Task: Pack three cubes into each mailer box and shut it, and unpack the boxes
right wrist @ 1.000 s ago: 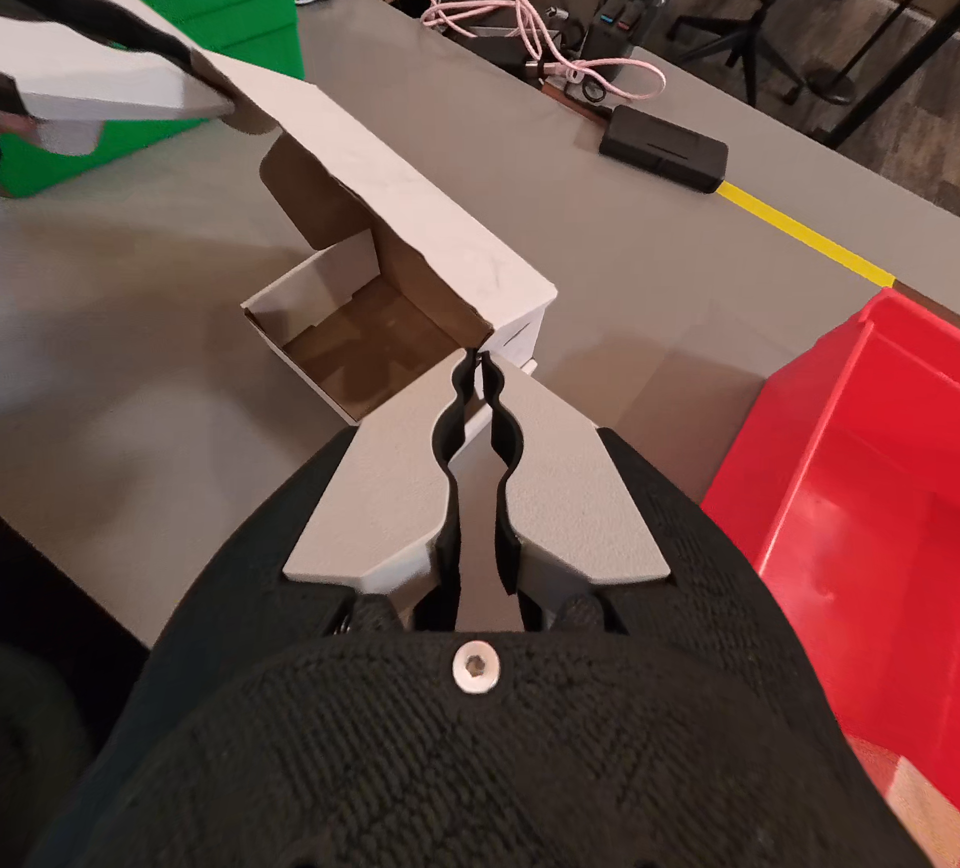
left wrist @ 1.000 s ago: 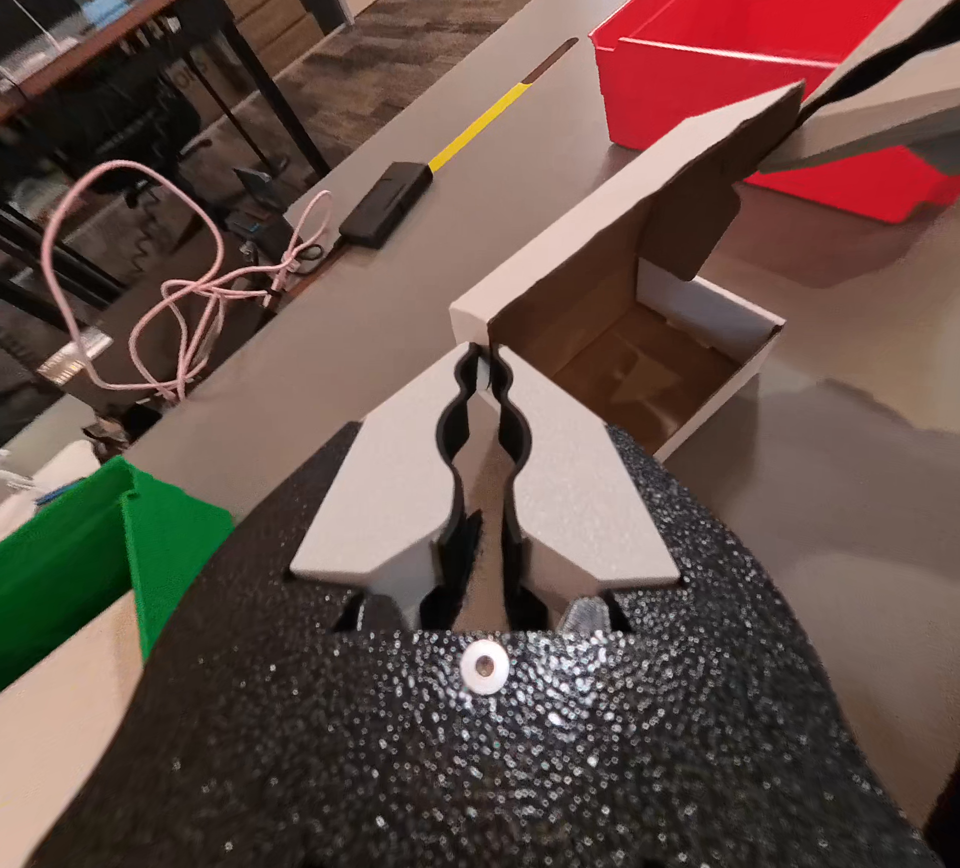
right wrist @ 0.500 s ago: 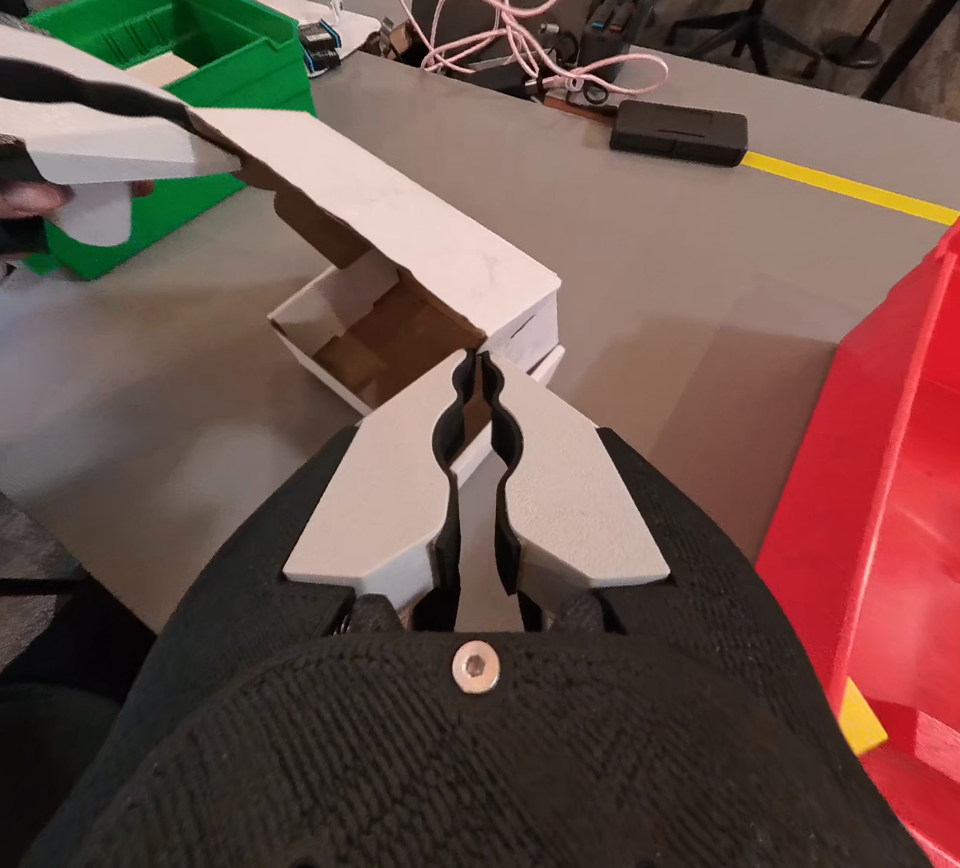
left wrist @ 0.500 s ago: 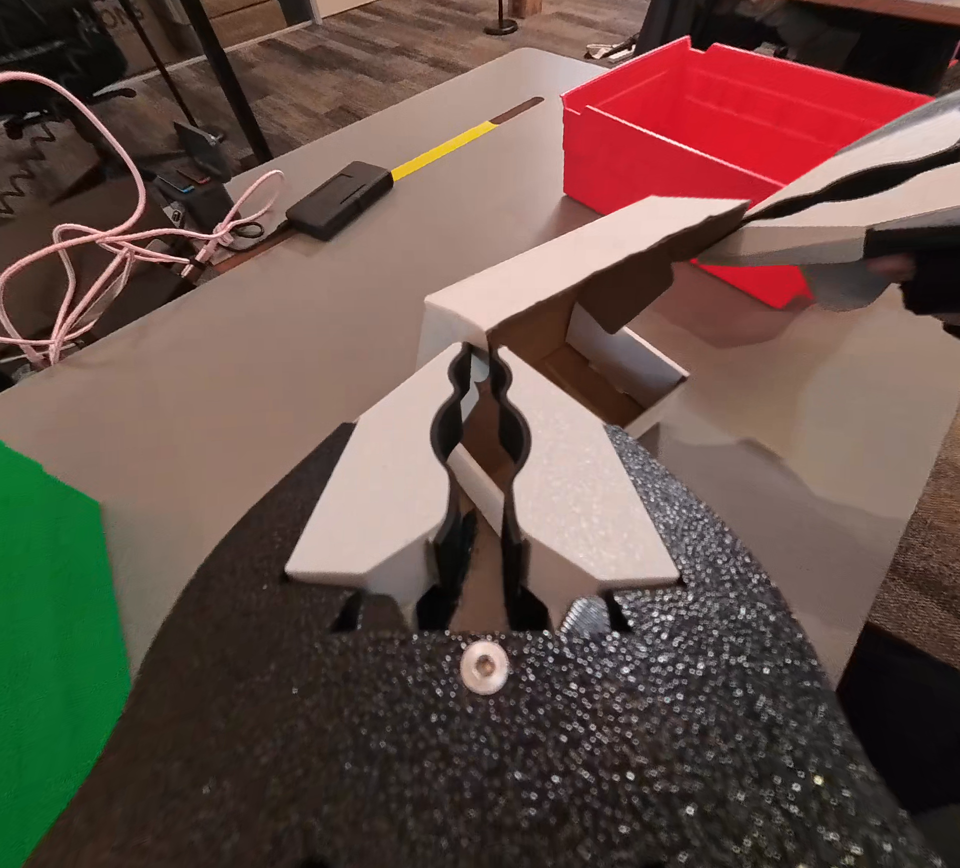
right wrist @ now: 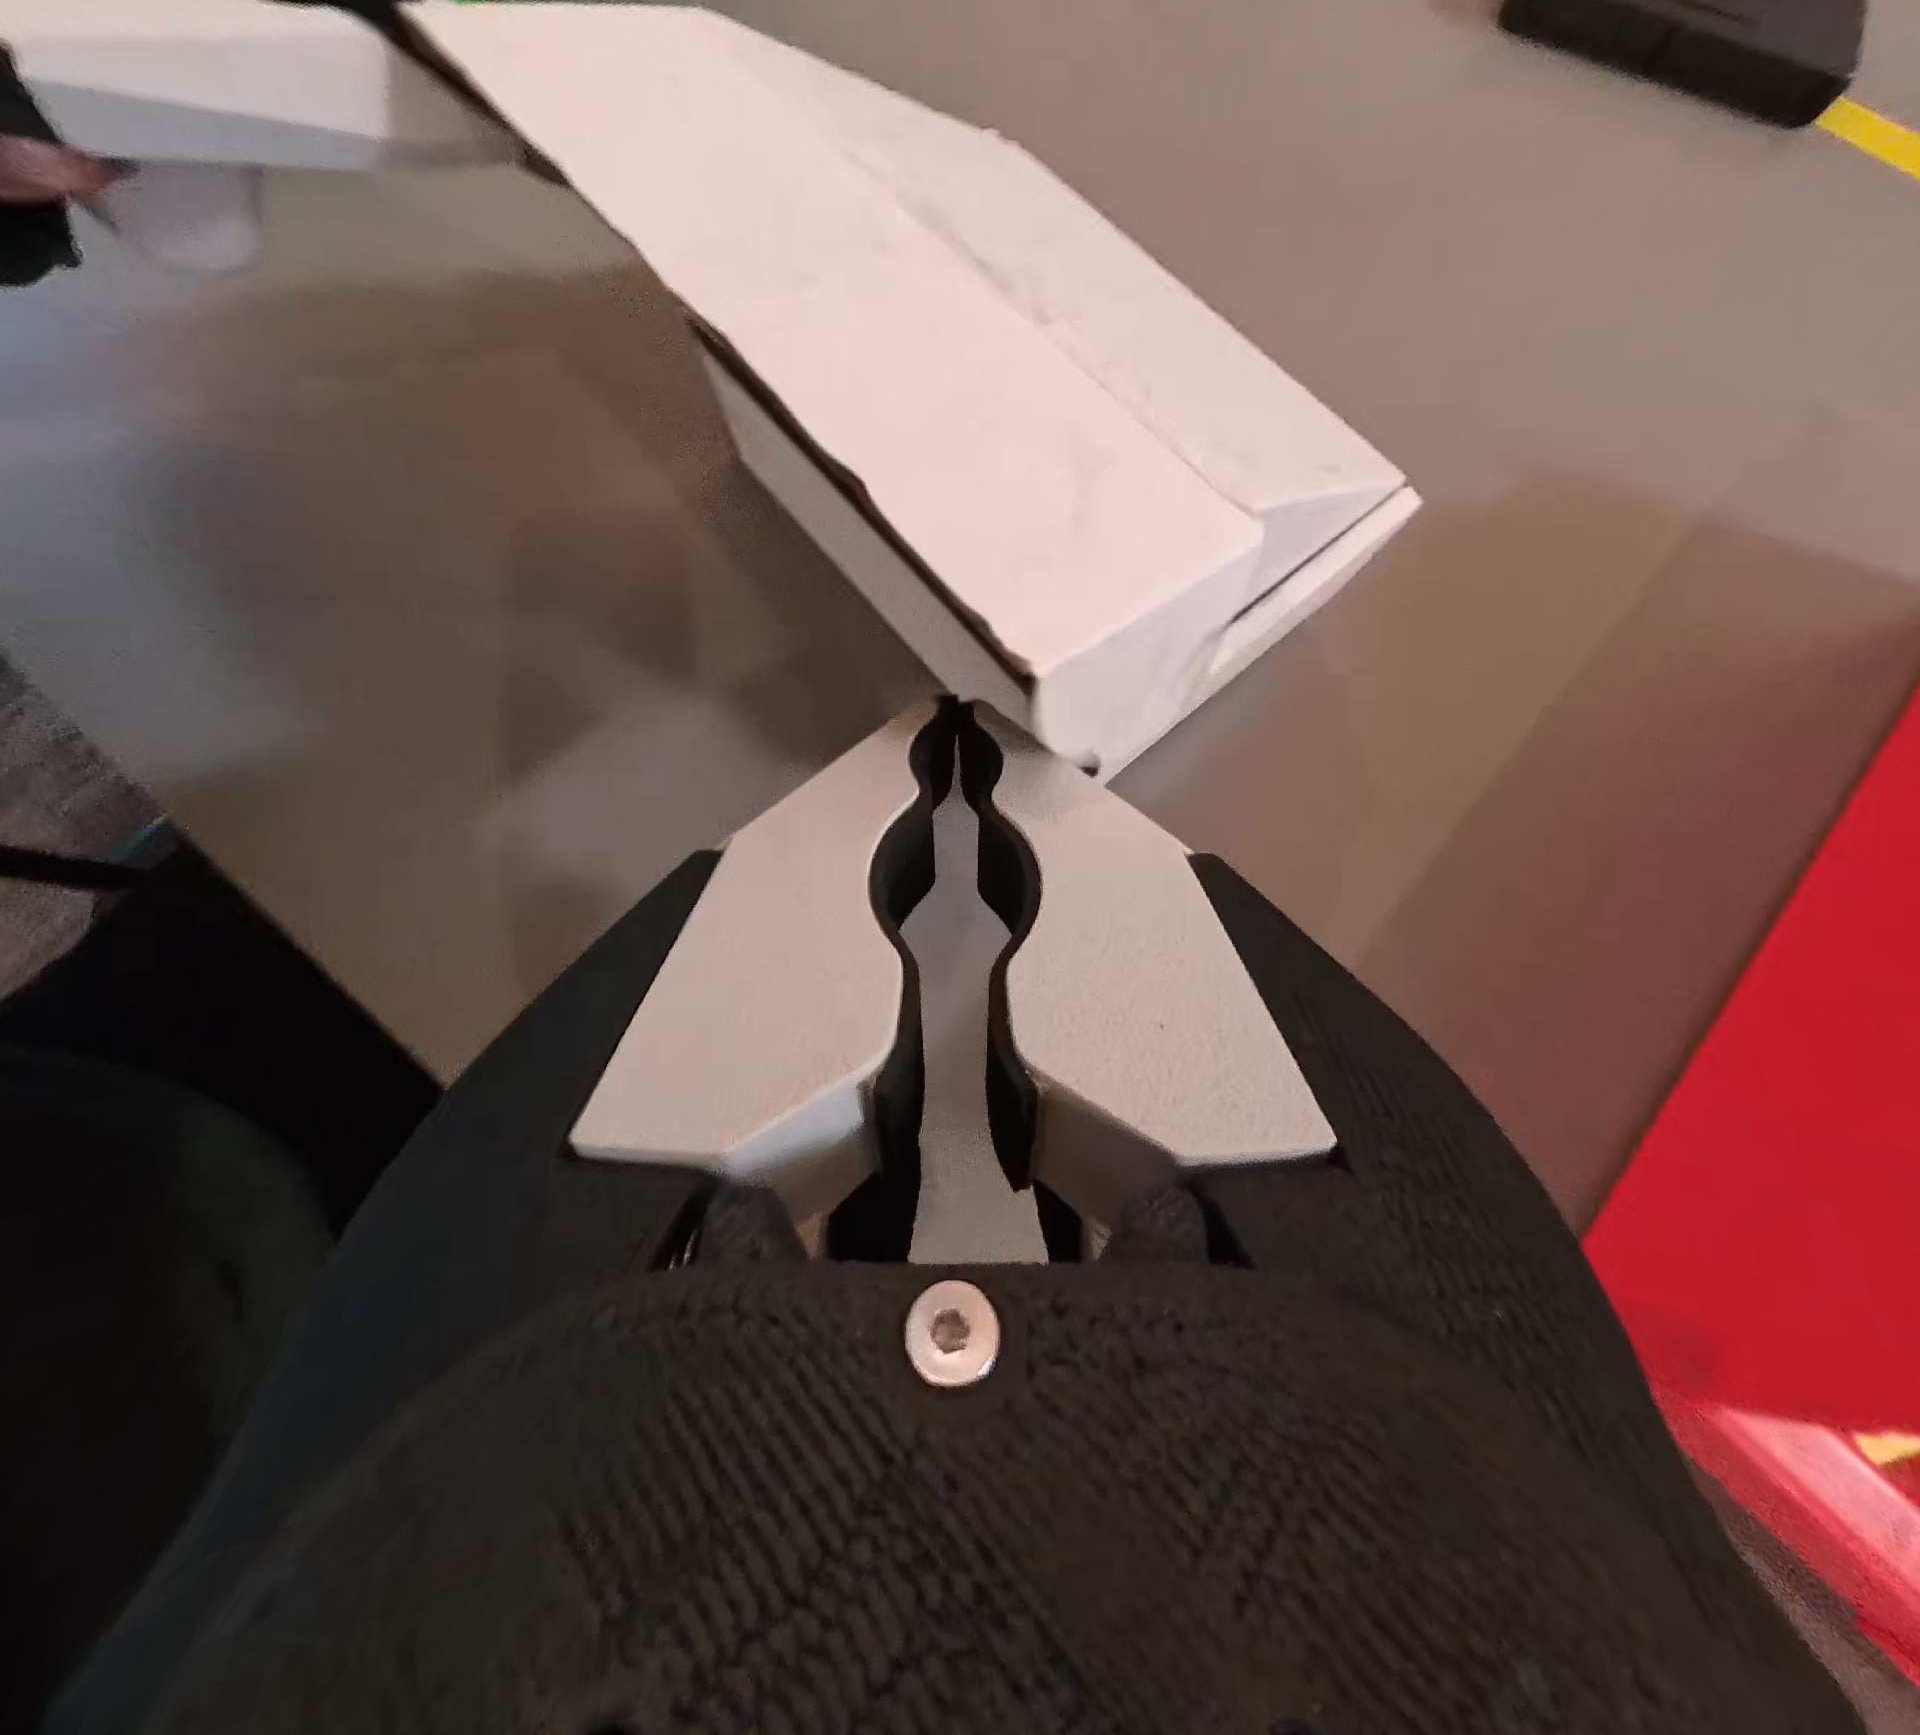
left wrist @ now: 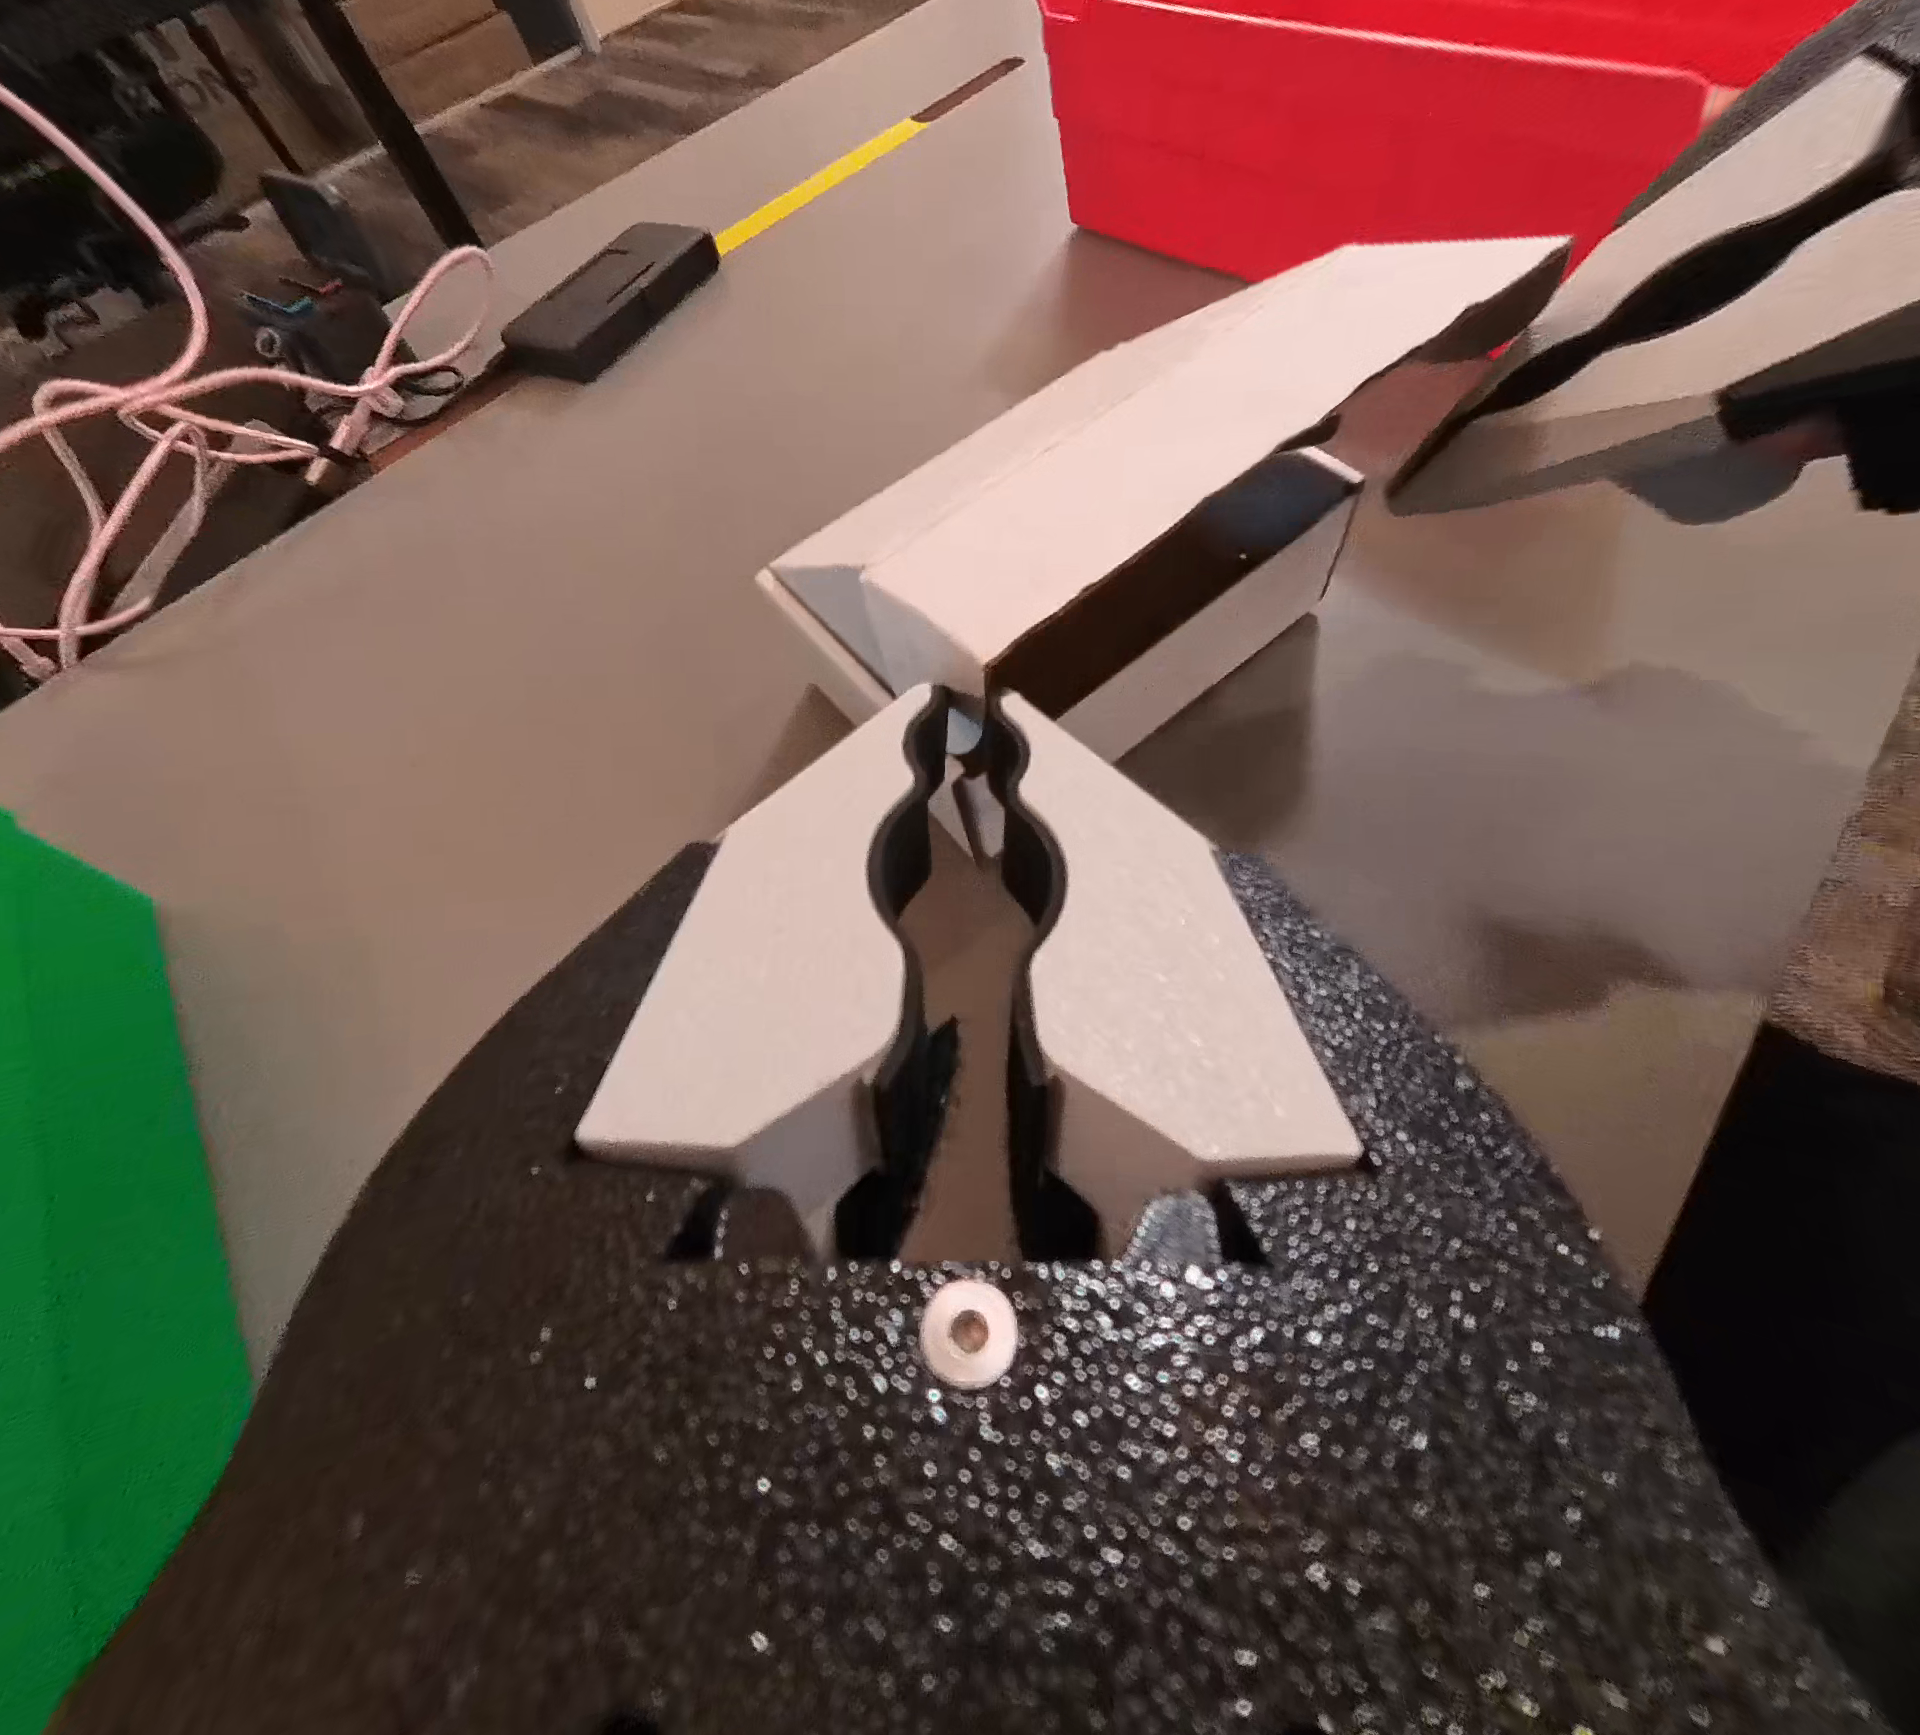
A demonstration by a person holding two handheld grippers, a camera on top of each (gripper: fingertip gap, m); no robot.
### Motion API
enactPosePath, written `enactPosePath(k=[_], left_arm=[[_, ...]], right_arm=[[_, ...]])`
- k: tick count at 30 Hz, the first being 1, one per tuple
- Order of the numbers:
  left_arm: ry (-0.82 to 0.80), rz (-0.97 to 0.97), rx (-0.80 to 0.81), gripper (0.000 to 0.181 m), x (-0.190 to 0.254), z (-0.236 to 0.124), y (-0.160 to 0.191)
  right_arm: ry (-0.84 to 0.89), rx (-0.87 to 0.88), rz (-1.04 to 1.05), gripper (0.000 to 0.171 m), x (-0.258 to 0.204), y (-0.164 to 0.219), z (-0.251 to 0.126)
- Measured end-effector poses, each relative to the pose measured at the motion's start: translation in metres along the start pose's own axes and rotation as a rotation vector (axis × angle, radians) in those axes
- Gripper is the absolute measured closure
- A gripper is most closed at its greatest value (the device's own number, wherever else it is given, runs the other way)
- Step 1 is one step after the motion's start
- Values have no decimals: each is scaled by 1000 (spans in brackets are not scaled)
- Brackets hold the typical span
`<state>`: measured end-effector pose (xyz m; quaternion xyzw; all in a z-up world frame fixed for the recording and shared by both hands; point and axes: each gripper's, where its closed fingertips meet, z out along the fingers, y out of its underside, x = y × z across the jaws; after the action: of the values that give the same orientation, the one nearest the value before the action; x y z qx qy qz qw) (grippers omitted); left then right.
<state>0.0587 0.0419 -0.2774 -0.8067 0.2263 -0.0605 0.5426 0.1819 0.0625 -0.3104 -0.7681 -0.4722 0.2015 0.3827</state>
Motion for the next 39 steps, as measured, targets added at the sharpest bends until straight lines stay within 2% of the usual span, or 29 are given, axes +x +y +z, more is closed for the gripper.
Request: enactPosePath(k=[3,5,8,11,14,18,22,27,29,31,34,36,38,39], left_arm=[[-13,51,13,173,4,-13,7],[-4,79,65,166,9,-23,4],[6,103,151,166,14,-38,-6],[-29,122,281,176,9,-54,-29],[-43,142,416,181,1,-57,-61],[94,139,269,181,-1,-5,-58],[238,51,91,181,3,31,-23],[280,21,-43,181,9,44,19],[275,20,-37,181,10,45,23],[226,31,8,181,4,39,18],[145,75,136,181,-13,16,6],[109,109,173,181,-27,2,9],[96,188,145,166,-36,-4,21],[126,242,124,149,-33,-5,28]], right_arm=[[2,32,-79,168,-11,1,-21],[5,98,-104,169,-13,-8,-39],[40,199,-100,171,-7,-25,-62],[78,364,-88,171,3,-55,-78],[57,447,-103,171,11,-81,-64],[-16,298,-77,171,20,-75,-15],[-130,204,34,171,16,-55,9],[-177,99,78,171,9,-19,29],[-181,110,93,171,9,-16,31],[-115,127,46,171,15,-15,25],[7,187,-61,147,29,-12,4],[-3,198,-104,134,30,-3,-7],[-87,187,-157,117,21,11,-11],[-125,177,-195,110,14,17,-11]])
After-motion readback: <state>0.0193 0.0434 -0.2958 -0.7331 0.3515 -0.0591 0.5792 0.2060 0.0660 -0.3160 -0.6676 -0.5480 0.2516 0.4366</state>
